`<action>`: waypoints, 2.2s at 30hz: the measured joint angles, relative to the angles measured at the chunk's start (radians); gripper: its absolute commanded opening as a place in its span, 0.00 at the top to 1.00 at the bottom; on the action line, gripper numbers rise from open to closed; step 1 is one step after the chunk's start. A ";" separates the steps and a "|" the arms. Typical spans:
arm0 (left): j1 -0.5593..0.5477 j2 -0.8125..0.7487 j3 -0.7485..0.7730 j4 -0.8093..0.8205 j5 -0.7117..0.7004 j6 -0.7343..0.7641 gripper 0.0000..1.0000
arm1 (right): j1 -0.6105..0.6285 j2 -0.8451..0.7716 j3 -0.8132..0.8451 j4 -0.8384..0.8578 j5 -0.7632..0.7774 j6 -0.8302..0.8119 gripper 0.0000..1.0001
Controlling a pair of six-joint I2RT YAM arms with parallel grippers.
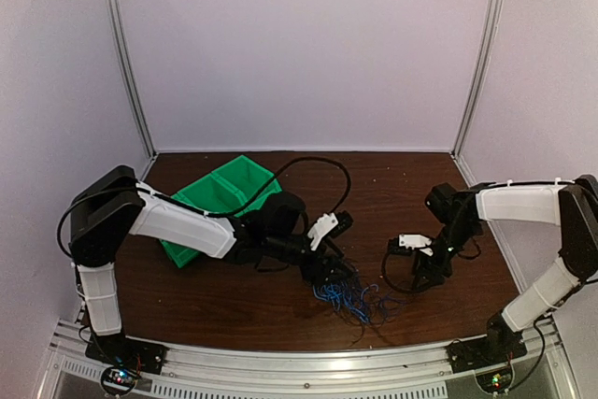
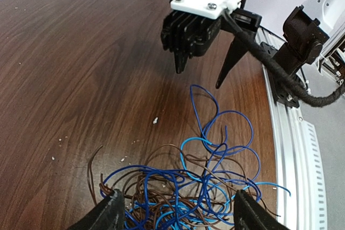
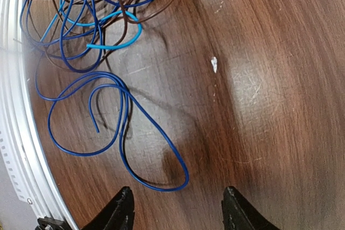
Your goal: Untangle the cables
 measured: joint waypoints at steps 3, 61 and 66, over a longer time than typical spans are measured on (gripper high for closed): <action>0.000 0.005 0.000 0.002 0.003 -0.006 0.30 | 0.006 0.010 0.000 0.016 -0.008 0.010 0.45; -0.017 -0.111 -0.051 0.327 -0.102 -0.154 0.29 | 0.078 -0.074 0.585 -0.103 -0.222 0.212 1.00; -0.017 -0.110 -0.050 0.405 -0.129 -0.187 0.30 | 0.078 -0.074 0.616 -0.061 -0.251 0.258 1.00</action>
